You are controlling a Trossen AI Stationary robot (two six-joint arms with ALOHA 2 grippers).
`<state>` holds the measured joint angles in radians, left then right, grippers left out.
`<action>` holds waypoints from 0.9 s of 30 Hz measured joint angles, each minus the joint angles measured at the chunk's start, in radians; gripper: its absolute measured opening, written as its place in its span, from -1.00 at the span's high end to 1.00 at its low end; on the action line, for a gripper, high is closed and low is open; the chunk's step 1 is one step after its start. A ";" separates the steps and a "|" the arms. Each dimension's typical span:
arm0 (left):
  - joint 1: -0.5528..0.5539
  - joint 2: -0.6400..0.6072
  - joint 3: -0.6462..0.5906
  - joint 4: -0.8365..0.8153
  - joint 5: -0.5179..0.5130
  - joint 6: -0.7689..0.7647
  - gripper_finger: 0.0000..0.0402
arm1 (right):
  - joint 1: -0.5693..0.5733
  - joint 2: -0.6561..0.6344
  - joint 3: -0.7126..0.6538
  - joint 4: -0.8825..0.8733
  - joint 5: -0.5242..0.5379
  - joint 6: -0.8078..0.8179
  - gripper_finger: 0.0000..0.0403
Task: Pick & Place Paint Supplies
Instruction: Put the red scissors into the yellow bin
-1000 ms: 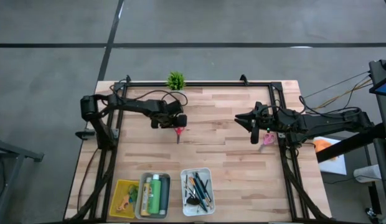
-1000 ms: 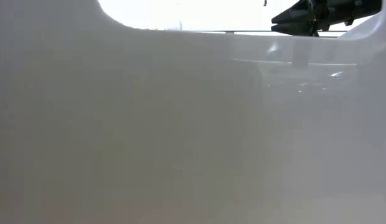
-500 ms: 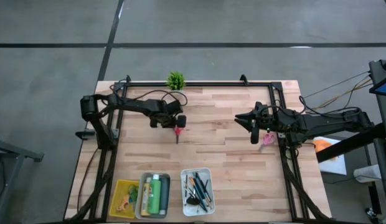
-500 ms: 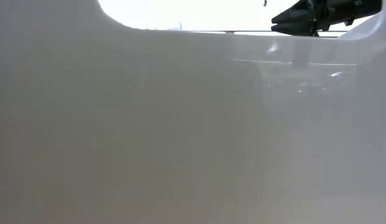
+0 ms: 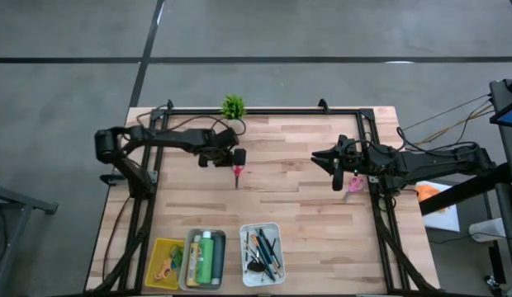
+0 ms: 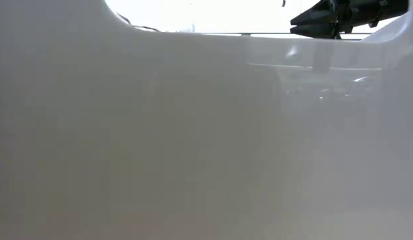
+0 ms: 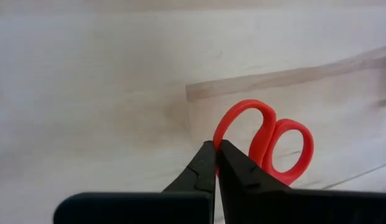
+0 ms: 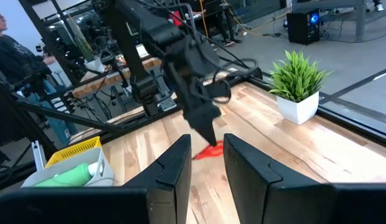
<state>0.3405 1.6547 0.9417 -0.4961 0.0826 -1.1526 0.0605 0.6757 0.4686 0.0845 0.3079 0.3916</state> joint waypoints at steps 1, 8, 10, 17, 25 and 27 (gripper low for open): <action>0.001 -0.021 0.000 -0.011 -0.001 0.000 0.99 | 0.000 0.000 0.000 0.000 0.000 0.000 0.54; 0.001 -0.228 0.001 -0.181 0.000 -0.009 0.99 | 0.000 0.000 0.000 0.000 0.000 0.000 0.54; -0.005 -0.298 0.002 -0.271 0.002 -0.032 0.99 | 0.000 0.000 0.000 0.000 0.000 0.000 0.54; -0.093 -0.525 0.002 -0.547 0.007 -0.182 0.99 | 0.000 0.000 0.000 0.000 0.000 0.000 0.54; -0.380 -0.676 0.002 -0.712 -0.038 -0.474 0.99 | 0.000 0.000 0.000 0.000 0.000 0.000 0.54; -0.487 -0.690 0.002 -0.733 -0.061 -0.581 0.99 | 0.000 0.000 0.000 0.000 0.000 0.000 0.54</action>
<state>-0.1467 0.9648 0.9436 -1.2294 0.0211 -1.7339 0.0607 0.6758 0.4686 0.0845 0.3078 0.3916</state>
